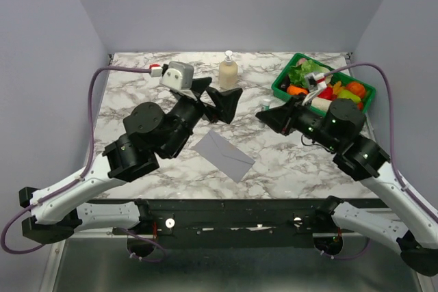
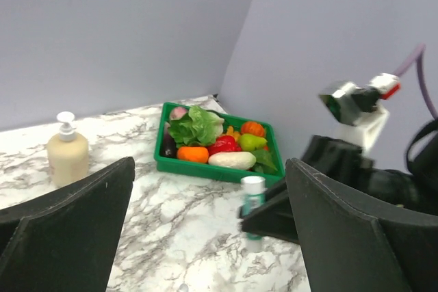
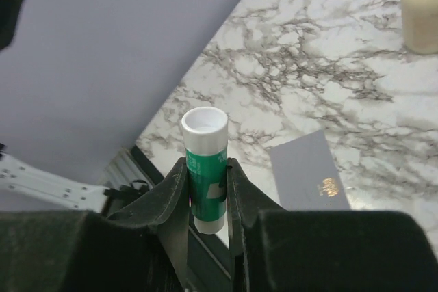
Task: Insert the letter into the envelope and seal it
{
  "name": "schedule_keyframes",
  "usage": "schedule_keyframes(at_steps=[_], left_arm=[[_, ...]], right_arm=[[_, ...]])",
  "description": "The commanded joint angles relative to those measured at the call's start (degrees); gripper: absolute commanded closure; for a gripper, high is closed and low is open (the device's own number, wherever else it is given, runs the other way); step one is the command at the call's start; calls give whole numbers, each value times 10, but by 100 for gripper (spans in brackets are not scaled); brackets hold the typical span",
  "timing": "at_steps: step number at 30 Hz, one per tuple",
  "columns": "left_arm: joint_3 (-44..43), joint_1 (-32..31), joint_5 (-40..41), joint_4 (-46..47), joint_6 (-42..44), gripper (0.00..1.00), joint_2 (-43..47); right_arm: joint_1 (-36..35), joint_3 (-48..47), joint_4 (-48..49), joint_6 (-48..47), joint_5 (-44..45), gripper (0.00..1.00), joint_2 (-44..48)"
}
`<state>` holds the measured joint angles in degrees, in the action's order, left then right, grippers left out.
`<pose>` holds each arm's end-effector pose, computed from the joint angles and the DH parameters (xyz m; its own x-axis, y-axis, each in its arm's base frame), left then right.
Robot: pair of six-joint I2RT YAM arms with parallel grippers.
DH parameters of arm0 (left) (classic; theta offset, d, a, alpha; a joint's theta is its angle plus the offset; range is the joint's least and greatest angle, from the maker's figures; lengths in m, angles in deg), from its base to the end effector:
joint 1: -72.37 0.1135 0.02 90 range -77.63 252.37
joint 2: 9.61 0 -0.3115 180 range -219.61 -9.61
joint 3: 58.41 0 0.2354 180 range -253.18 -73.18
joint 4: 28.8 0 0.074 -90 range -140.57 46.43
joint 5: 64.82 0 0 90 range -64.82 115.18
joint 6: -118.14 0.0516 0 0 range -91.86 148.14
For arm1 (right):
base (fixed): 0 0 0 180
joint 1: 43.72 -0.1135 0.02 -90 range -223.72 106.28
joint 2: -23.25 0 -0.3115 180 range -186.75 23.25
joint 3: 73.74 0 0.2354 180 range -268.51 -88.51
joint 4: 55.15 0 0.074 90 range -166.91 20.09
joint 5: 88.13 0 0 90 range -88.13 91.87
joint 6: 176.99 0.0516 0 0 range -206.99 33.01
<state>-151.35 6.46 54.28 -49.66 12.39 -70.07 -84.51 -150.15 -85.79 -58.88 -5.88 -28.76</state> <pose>0.0971 -0.1556 0.5349 -0.0846 -0.3918 -0.9161 0.6029 0.7119 -0.3602 0.1219 0.1144 0.4426 -0.4254 0.2496 -0.8699 -0.6217 0.6179 0.4813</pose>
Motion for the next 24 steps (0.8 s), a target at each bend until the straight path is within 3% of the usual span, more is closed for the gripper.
schedule_keyframes(at_steps=[1, 8, 24], left_arm=[[54, -1, 61, -15, 11, 1, 51], [111, 0, 65, -27, -35, 1, 80], [147, 1, 9, 0, -40, 1, 79]], right_arm=[[-2, 29, -54, 169, 39, 99, 95], [-2, 76, -41, 287, 53, 99, 188], [-1, 88, -66, 303, 111, 99, 212]])
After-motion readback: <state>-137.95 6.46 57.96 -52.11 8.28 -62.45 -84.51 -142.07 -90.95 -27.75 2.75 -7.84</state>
